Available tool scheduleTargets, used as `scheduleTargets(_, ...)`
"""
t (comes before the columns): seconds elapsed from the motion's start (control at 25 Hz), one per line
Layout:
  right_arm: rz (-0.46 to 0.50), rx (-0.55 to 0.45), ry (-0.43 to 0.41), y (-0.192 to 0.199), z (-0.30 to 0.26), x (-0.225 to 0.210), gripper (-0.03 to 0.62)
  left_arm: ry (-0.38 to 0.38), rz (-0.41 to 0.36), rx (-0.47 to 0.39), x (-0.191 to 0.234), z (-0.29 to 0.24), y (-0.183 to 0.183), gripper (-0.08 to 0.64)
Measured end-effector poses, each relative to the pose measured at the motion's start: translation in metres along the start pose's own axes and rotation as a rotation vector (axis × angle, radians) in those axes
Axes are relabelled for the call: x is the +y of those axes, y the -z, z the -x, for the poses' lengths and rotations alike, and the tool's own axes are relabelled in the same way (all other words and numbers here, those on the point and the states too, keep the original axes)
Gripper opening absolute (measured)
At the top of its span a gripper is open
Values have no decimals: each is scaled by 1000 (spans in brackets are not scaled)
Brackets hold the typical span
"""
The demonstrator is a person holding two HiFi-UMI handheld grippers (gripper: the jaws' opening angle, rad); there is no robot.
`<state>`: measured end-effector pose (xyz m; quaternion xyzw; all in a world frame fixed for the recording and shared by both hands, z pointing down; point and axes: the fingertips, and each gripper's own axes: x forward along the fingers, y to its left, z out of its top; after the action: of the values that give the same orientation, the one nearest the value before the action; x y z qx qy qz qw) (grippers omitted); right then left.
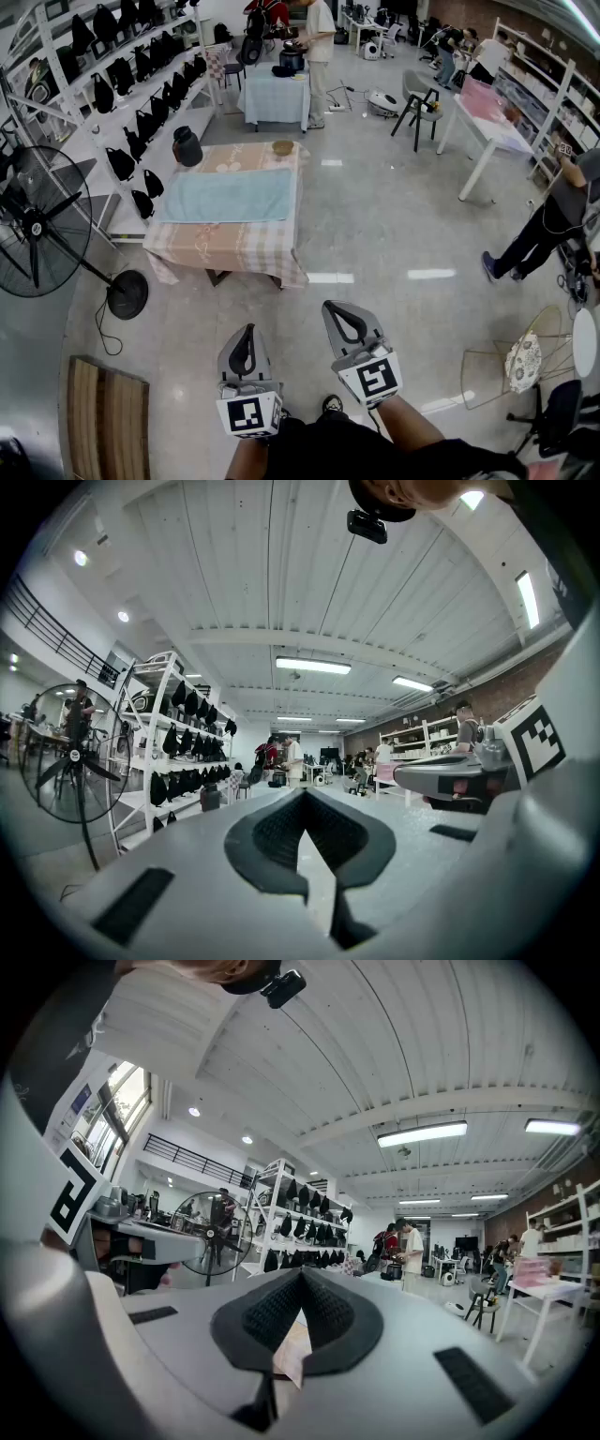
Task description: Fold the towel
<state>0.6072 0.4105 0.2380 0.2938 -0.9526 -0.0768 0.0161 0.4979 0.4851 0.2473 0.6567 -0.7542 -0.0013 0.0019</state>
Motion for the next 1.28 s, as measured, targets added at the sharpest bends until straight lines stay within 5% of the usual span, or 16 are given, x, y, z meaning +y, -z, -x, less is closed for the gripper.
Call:
scheduleTargets(0.32, -51, -13, -9, 1, 3, -5, 3, 59, -20, 36, -12, -8, 12, 3)
scheduleTargets(0.44, -47, -13, -33, 3, 6, -4, 86, 84, 28, 51, -16, -8, 22, 233)
scheduleTargets(0.52, -52, -16, -43, 6, 7, -5, 201, 84, 58, 57, -15, -8, 26, 262)
scheduleTargets(0.68, -56, 13, -62, 17, 13, -9, 260, 84, 59, 79, -19, -9, 34, 268)
scheduleTargets(1.28, -68, 64, -101, 59, 14, -89, 262, 55, 25, 133, -70, -65, 58, 268)
